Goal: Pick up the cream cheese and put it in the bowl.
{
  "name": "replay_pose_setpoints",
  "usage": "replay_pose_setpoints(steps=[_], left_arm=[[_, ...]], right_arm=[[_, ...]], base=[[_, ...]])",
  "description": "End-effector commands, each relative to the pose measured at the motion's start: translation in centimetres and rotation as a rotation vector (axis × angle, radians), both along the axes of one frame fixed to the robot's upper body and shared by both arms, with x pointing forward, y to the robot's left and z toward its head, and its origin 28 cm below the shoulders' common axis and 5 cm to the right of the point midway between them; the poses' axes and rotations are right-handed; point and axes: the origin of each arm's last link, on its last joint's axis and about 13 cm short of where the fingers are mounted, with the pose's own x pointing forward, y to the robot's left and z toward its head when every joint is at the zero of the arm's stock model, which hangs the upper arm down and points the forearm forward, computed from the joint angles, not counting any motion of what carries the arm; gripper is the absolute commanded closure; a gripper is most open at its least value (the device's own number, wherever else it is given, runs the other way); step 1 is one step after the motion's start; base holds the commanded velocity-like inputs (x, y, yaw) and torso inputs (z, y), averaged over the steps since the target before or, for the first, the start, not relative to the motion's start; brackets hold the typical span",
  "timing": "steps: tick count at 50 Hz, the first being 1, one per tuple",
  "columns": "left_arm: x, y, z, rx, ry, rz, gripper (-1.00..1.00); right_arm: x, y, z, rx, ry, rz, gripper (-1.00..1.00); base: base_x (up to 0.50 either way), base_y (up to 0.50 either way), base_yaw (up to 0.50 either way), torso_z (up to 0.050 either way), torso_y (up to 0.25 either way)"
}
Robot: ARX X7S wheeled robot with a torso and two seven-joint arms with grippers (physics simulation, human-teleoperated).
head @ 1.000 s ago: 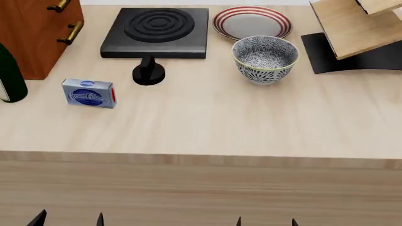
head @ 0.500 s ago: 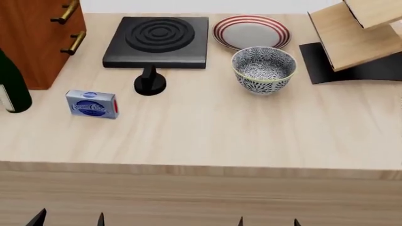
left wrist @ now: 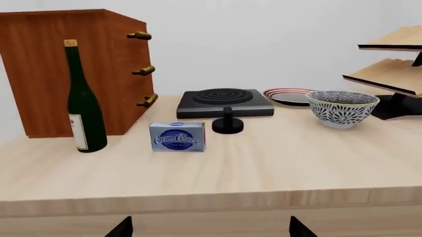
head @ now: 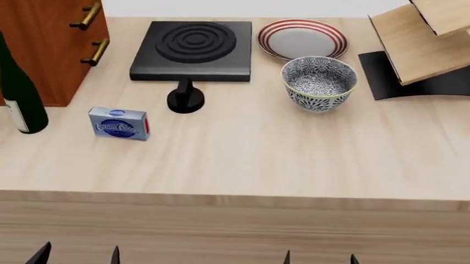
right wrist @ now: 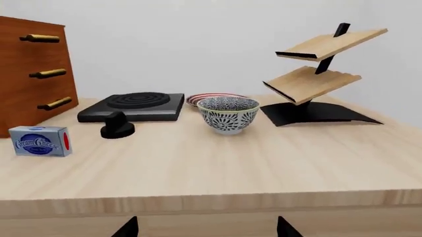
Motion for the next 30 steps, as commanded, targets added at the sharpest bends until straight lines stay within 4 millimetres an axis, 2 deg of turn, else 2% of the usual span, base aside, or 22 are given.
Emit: replay_pose_setpoints(steps=[1, 8, 11, 30], left_arm=[[-0.09, 0.00, 0.22, 0.005, -0.005, 0.002, -1.00], [-0.08, 0.03, 0.22, -0.001, -0.008, -0.001, -1.00], [-0.02, 0.10, 0.23, -0.002, -0.005, 0.004, -1.00], [-0.04, 0.36, 0.56, 0.000, -0.024, 0.009, -1.00]], right_arm=[[-0.29, -0.12, 0.41, 0.028, -0.027, -0.010, -1.00], [-0.35, -0.17, 0.43, 0.029, -0.037, -0.001, -1.00], [-0.49, -0.14, 0.42, 0.027, -0.046, 0.002, -1.00], [-0.54, -0.13, 0.63, 0.021, -0.053, 0.018, -1.00]], base=[[0.00, 0.50, 0.00, 0.000, 0.000], [0.02, 0.50, 0.00, 0.000, 0.000], [0.39, 0.35, 0.00, 0.000, 0.000], [0.50, -0.07, 0.00, 0.000, 0.000]])
